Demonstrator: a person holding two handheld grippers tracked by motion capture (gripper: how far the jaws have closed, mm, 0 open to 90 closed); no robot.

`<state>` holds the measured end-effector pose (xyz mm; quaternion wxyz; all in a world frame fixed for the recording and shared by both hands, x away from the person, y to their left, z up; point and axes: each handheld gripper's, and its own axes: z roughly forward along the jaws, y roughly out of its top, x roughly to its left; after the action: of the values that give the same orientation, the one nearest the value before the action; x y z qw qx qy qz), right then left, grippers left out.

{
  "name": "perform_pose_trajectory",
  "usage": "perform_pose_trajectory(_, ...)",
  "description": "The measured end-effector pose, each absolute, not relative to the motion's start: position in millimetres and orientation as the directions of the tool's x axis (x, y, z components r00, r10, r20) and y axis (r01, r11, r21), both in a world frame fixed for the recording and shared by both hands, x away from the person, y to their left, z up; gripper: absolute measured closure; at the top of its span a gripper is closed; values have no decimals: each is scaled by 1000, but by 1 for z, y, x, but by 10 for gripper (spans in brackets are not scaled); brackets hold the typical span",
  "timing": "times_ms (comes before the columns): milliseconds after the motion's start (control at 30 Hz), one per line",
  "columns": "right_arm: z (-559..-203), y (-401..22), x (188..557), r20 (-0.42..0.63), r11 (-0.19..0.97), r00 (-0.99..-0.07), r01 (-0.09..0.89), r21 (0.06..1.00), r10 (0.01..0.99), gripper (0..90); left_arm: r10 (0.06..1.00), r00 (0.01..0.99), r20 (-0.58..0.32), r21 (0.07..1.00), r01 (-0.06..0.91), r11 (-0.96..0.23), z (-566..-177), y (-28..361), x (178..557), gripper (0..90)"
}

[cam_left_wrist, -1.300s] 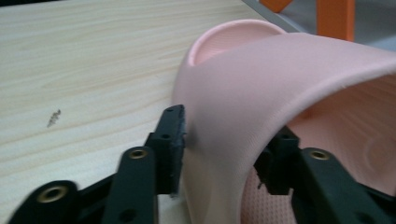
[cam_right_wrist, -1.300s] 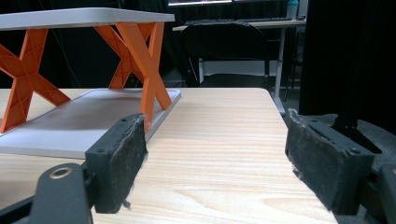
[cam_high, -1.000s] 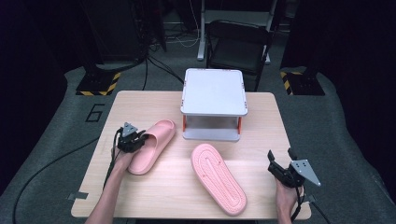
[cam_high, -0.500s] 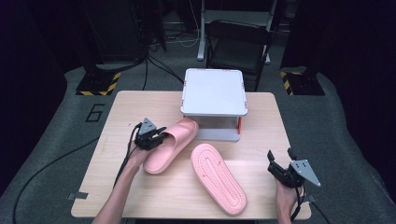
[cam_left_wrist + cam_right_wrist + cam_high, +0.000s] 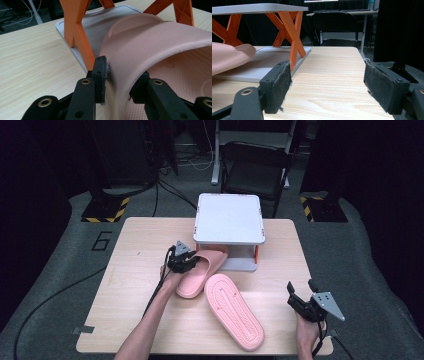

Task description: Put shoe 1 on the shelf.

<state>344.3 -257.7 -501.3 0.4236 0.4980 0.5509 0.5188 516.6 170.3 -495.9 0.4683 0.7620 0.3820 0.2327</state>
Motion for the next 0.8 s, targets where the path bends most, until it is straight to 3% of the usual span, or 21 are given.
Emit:
perform_pose_trajectory(333, -502, -257, 344, 45, -27, -152, 118, 993, 987, 219, 845, 532, -63, 884, 423, -200, -503, 152, 532, 698)
perform_pose_trajectory(533, -502, -256, 344, 43, -24, -154, 122, 992, 987, 219, 846, 528, -77, 880, 434, -191, -504, 146, 533, 629)
perform_pose_trajectory(667, -502, -257, 344, 38, -19, -147, 125, 992, 988, 219, 827, 548, -121, 891, 427, -152, -499, 152, 527, 519)
perform_pose_trajectory(800, -502, -257, 343, 38, -18, -152, 126, 992, 988, 221, 816, 575, -64, 898, 390, -204, -496, 152, 522, 583)
